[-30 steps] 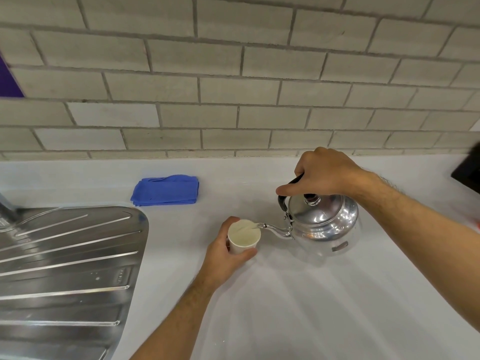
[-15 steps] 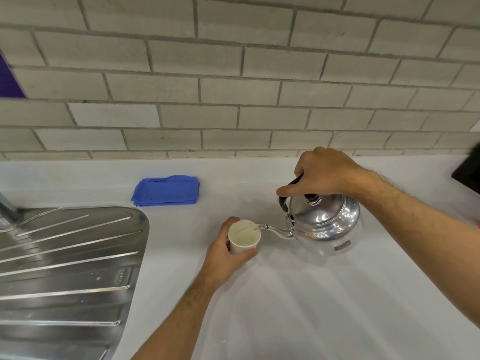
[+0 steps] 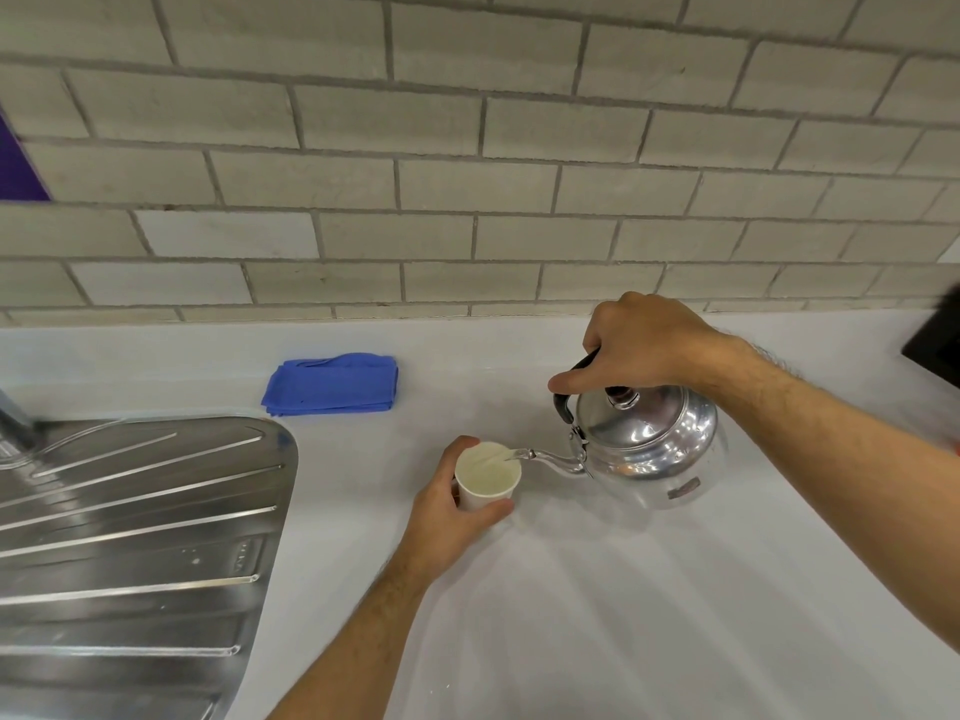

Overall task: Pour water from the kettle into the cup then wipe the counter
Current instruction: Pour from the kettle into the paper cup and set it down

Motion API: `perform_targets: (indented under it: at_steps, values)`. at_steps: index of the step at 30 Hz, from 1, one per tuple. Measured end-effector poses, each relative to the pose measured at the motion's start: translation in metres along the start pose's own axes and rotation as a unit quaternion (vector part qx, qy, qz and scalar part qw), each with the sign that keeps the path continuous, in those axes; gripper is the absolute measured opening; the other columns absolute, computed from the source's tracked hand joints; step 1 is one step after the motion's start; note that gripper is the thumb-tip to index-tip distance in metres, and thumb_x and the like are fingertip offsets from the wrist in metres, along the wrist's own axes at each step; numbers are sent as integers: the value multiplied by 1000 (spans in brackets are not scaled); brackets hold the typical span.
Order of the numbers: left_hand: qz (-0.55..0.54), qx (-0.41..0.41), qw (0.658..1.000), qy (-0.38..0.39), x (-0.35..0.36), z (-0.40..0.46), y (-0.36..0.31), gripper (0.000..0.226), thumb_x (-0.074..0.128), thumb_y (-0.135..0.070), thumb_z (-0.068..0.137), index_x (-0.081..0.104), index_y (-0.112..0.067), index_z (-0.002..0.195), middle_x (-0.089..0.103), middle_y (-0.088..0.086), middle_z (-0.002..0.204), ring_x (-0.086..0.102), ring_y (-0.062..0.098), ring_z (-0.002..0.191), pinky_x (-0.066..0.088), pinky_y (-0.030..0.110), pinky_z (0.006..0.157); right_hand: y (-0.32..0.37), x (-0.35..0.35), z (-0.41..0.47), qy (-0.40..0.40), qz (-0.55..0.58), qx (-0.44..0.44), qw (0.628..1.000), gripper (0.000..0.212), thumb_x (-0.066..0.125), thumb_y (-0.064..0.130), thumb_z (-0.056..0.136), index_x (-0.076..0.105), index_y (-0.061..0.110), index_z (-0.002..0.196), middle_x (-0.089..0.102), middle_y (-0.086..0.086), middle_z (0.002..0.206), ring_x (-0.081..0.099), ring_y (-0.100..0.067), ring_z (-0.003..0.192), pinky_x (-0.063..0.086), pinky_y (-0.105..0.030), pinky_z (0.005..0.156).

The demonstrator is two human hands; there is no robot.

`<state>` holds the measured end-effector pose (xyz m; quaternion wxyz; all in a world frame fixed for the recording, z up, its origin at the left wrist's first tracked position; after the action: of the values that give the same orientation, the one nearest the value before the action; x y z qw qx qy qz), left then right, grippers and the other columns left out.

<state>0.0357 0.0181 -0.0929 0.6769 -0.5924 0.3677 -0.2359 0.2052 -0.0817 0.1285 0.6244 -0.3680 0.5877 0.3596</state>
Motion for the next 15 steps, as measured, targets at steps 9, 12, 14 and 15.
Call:
perform_targets:
  at_steps: [9, 12, 14, 15]
  values:
    - [-2, 0, 1000, 0, -1, -1, -1, 73, 87, -29, 65, 45, -50, 121, 62, -33, 104, 62, -9, 94, 49, 7, 70, -1, 1, 2, -2, -5, -4, 1000, 67, 59, 82, 57, 44, 17, 48, 39, 9, 40, 41, -15, 43, 35, -25, 46]
    - [0, 0, 1000, 1, -1, -1, -1, 73, 86, -29, 65, 45, -51, 121, 62, -33, 103, 61, -9, 93, 49, 7, 70, 0, 2, 3, 0, -5, -8, 1000, 68, 59, 82, 57, 41, 17, 47, 36, 9, 39, 39, -15, 42, 33, -25, 45]
    - [-1, -1, 1000, 0, -1, -1, -2, 72, 86, -29, 65, 45, -51, 120, 62, -33, 103, 62, -8, 93, 50, 7, 69, 0, 2, 3, 0, -8, -11, 1000, 68, 59, 82, 57, 42, 17, 48, 37, 9, 40, 38, -15, 42, 33, -25, 46]
    - [-1, -2, 1000, 0, -1, -2, -2, 72, 86, -29, 65, 45, -51, 120, 62, -33, 103, 62, -8, 93, 50, 7, 69, 0, 1, 4, 1, -9, -11, 1000, 68, 59, 82, 58, 42, 17, 48, 37, 9, 40, 38, -15, 42, 33, -25, 46]
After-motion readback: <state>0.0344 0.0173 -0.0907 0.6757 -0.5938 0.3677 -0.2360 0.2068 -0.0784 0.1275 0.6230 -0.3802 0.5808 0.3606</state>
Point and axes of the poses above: each hand's wrist, its own z-axis towards the middle knuckle, its own x-axis out of the palm, y = z × x, the point moved 5 cm from there along z, towards the middle knuckle
